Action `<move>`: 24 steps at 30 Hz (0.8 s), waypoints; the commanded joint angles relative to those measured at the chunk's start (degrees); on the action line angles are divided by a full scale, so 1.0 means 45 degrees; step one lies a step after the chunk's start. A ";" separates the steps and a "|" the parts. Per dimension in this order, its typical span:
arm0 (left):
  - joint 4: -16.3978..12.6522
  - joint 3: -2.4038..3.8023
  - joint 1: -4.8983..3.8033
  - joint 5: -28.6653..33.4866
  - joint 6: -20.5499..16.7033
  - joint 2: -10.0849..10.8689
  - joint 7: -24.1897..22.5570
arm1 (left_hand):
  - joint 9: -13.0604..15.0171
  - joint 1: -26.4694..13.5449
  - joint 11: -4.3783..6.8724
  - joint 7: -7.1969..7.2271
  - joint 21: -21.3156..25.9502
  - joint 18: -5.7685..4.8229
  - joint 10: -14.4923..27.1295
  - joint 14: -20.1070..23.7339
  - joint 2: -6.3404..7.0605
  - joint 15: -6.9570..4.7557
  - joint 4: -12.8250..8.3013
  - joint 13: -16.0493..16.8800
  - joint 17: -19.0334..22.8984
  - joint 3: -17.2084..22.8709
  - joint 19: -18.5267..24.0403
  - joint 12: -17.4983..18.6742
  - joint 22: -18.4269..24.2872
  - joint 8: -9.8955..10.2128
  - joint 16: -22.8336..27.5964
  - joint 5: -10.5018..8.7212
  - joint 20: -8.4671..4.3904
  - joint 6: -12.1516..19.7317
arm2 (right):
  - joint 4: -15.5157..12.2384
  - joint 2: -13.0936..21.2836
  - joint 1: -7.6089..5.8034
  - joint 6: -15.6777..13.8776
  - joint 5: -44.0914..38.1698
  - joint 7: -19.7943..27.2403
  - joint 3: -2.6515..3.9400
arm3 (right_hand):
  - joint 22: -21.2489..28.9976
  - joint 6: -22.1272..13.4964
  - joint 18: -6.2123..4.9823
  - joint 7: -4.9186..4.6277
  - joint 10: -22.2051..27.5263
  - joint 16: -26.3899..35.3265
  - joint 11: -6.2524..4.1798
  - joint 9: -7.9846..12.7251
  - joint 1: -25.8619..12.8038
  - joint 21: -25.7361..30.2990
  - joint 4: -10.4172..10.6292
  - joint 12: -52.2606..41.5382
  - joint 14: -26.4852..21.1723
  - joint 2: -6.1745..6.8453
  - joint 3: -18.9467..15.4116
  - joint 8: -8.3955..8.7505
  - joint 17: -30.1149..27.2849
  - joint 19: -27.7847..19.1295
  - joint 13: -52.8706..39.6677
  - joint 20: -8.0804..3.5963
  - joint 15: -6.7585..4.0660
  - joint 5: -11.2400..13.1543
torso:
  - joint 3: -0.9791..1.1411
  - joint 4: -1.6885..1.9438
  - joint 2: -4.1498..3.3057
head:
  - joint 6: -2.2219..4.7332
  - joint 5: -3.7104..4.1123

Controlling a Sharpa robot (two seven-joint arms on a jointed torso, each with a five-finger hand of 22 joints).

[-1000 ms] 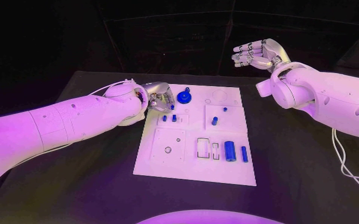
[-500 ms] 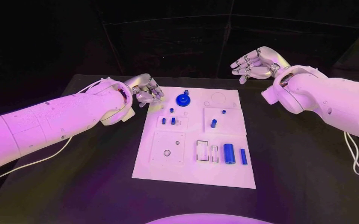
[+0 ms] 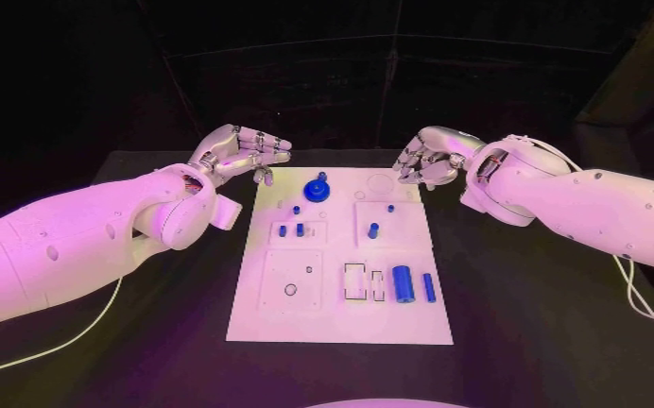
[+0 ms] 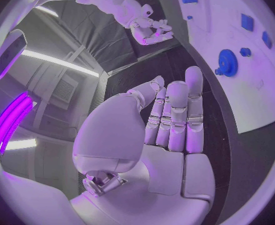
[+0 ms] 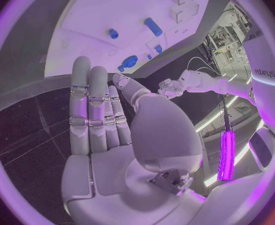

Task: Assemble the parts on the task board

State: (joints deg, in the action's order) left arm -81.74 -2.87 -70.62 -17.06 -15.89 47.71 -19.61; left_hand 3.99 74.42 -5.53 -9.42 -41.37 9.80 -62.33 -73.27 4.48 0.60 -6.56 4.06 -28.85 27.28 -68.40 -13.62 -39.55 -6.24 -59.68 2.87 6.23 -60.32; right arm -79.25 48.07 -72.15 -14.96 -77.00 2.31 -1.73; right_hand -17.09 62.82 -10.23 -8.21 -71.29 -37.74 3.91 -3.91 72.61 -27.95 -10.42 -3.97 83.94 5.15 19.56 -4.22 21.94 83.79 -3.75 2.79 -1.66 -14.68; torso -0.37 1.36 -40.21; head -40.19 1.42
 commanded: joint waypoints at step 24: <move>-0.0357 -0.0006 0.0027 0.2690 0.0620 0.0109 -0.2254 | -0.0005 -0.0093 0.0031 0.0025 0.0180 0.0155 -0.0044 0.0226 -0.0022 -0.0030 -0.0019 0.0039 0.0285 -0.0209 0.0153 -0.0210 0.0075 -0.0106 0.0170 -0.0009 0.0006 -0.0087 | -0.0415 -0.0430 0.0832 0.1341 -0.2840 -0.1228 -0.0006 | -0.2668 -0.0574 0.0395 -0.0136 0.0992 -0.4305 0.0214 -0.0008 -0.0165 -0.3053 0.0002 -0.0087 0.0300 0.0243 0.0795 0.0093 0.3929 -0.0240 0.0027 0.0174 0.0238 0.0215 | 0.0010 -0.0003 -0.0015 | -0.0044 0.0104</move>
State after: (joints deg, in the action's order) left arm -83.24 -2.94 -70.44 -5.86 -13.87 48.21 -28.21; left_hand 3.98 74.39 -5.53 -9.42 -40.83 9.78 -62.34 -72.68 4.44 0.42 -6.56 4.18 -27.61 26.63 -68.14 -14.22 -39.30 -6.47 -59.23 2.87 6.32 -60.31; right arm -81.10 46.22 -68.35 -10.12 -88.86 -3.04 -1.78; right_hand -28.68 60.56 -9.32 -8.81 -67.23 -56.79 4.91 -3.87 71.69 -41.29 -10.41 -4.00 84.14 6.09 22.88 -3.77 39.30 83.01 -3.69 3.47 -1.02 -14.08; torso -0.37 1.36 -40.28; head -40.39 1.94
